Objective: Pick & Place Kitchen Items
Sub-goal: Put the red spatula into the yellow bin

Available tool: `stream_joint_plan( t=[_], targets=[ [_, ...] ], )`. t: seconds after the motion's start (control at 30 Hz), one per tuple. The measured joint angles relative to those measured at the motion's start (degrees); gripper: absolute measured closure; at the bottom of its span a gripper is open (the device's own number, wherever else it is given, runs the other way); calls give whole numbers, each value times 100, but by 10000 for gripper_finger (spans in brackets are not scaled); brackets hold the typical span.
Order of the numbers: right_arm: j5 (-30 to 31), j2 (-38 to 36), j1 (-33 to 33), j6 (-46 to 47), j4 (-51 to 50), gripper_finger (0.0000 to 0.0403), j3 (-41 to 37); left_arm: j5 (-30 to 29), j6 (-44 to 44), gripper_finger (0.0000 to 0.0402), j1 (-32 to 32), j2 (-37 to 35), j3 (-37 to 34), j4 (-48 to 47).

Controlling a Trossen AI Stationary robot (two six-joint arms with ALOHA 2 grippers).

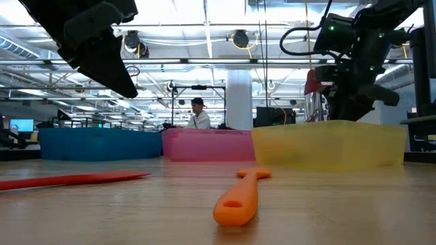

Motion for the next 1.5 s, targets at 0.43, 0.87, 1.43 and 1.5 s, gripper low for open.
stream_joint_plan(
  t=[0.43, 0.87, 1.43, 1.5],
  targets=[
    [74, -42, 589, 404, 2283, 257, -2, 883, -143, 279, -53, 91, 4, 1076],
    [-526, -42, 1307, 827, 4557, 265, -2, 1502, -1413, 280, -718, 1282, 2, 1817],
    [-694, 241, 1524, 1257, 4652, 269, -2, 1446, -2103, 280, -1083, 1576, 267, 1094],
    [-694, 419, 1635, 1327, 4689, 269, -2, 1405, -2027, 280, -1049, 1576, 520, 676]
  ],
)
